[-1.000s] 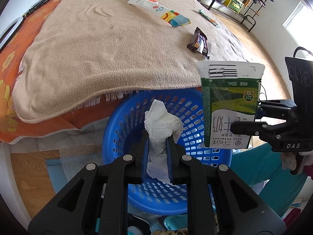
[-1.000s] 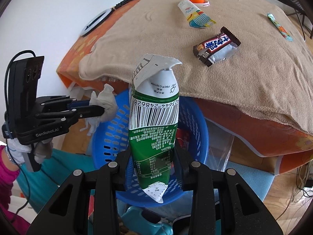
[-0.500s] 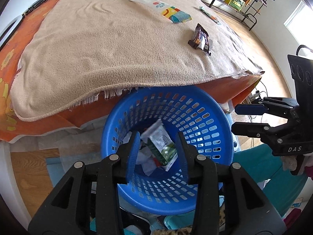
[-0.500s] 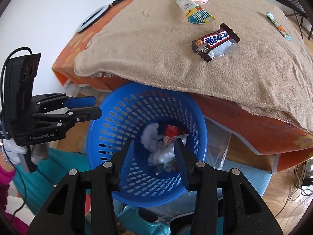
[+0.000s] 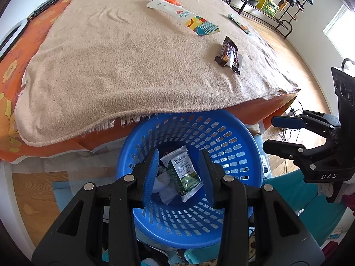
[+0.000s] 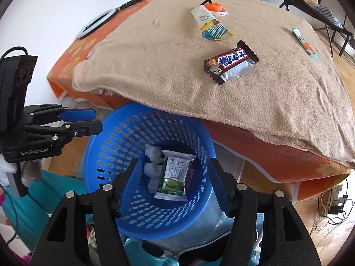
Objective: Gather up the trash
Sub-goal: 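Open both grippers to drop the tissue and milk carton into the basket, then reach the left gripper to the white tissue pack while the right reaches the blue pouch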
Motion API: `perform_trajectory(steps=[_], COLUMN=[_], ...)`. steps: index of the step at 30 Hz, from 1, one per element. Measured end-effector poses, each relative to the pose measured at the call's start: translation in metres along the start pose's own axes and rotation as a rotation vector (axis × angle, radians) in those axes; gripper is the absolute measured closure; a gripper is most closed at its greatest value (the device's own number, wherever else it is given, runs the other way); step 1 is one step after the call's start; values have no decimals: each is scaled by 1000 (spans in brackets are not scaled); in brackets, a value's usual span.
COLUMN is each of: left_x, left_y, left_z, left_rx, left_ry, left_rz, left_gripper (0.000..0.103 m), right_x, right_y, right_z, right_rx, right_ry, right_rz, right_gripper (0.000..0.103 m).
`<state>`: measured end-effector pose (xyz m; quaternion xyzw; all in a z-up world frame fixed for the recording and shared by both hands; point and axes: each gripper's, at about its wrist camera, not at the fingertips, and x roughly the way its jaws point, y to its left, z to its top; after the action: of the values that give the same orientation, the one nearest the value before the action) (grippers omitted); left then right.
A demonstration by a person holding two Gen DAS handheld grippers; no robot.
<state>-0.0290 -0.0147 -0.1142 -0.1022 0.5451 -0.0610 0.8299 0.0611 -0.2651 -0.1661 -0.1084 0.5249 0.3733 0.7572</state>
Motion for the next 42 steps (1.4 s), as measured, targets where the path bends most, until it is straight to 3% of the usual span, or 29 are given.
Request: perform_trajectory(steps=[4, 6, 13, 16, 29, 42], left_x=[-1, -3, -6, -8, -6, 16], left_y=[-1, -1, -7, -11, -31, -31], left_z=[5, 8, 29, 40, 99, 166], left_rx=[-7, -13, -25, -26, -53, -123], left_ry=[-7, -19, -46, -63, -99, -125], left_rz=[-2, -2, -11, -13, -38, -44], left_gripper=[61, 48, 47, 41, 41, 41], right_x=[-2, -3, -9, -14, -41, -74], right_y=[-4, -5, -13, -18, -70, -148], right_z=[1, 2, 8, 12, 46, 101], right_rx=[8, 10, 16, 16, 90, 207], right_ry=[-4, -6, -25, -37, -102, -292], right_rz=[-15, -31, -88, -109, -127, -166], right_gripper=[41, 40, 34, 34, 34, 34])
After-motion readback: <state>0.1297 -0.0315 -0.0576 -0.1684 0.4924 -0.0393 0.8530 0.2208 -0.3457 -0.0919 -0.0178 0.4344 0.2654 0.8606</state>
